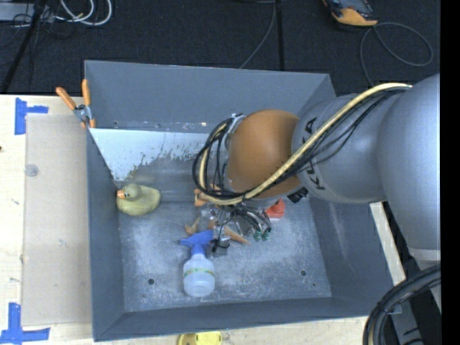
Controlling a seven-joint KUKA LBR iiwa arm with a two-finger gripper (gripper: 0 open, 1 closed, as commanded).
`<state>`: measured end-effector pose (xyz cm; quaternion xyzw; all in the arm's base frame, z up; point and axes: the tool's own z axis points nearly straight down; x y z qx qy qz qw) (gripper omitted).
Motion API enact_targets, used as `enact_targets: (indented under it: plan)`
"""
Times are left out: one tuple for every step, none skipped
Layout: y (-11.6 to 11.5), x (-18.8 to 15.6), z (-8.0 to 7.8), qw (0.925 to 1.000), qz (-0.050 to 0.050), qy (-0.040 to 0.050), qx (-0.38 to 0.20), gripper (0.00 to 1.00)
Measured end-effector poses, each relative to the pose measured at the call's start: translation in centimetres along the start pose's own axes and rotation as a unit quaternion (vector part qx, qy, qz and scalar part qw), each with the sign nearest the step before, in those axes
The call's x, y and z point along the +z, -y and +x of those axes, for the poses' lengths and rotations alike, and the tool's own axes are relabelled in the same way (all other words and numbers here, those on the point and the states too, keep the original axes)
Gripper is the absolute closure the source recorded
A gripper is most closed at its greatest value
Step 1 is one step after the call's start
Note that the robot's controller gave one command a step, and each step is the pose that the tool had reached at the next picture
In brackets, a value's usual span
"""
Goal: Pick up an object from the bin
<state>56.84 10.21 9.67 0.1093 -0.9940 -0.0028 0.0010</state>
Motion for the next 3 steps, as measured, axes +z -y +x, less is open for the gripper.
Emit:
enact_targets:
  plan:
    - [0.0,-1.0,0.1,1.0000,0.000,-0.0013,0.000,1.00]
    - [-0.1,-2.2,0.0,1.0000,0.000,-0.0008,0.000,1.00]
    - [-0.1,-3.4,0.1,1.0000,0.000,-0.0026,0.000,1.00]
